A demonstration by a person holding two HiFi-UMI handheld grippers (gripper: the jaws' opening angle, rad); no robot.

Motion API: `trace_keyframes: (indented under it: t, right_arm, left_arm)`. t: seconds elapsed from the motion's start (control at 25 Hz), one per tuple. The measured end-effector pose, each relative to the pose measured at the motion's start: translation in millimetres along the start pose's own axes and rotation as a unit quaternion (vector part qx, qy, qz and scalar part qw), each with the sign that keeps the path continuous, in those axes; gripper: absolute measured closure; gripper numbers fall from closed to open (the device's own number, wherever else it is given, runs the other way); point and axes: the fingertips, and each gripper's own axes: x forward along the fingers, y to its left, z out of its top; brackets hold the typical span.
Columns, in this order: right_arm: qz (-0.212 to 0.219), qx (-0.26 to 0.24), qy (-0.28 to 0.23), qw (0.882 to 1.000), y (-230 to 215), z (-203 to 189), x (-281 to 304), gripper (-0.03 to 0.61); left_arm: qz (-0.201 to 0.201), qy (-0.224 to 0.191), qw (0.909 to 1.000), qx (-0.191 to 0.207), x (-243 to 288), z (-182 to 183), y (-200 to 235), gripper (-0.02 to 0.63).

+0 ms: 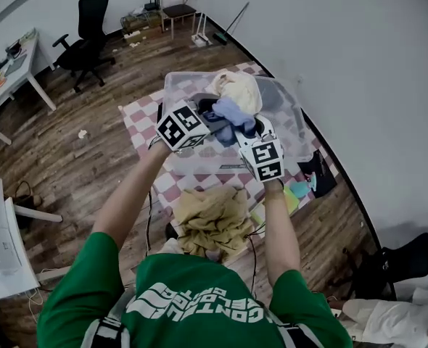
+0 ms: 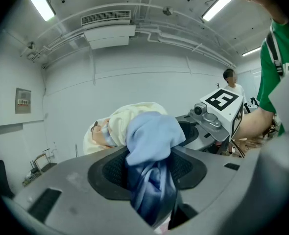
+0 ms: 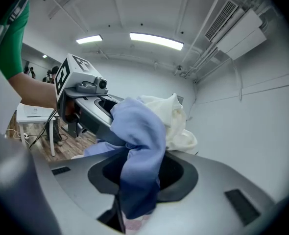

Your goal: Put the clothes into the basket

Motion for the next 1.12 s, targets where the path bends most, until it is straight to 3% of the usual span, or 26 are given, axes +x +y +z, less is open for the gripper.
trace_keyframes:
  t: [0.68, 1.12]
  right_arm:
    - [0.102, 0.007, 0.105, 0.989, 18, -99, 100, 0.431]
    - [0.175, 0.017, 0.202, 0.963, 30, -192, 158, 0.431]
  left_arm:
    - [0.021, 0.055, 0.9909, -0.121, 40, -127, 55, 0.413]
    - [0.018, 0.147, 0.9694, -0.196, 85, -226, 75, 0.413]
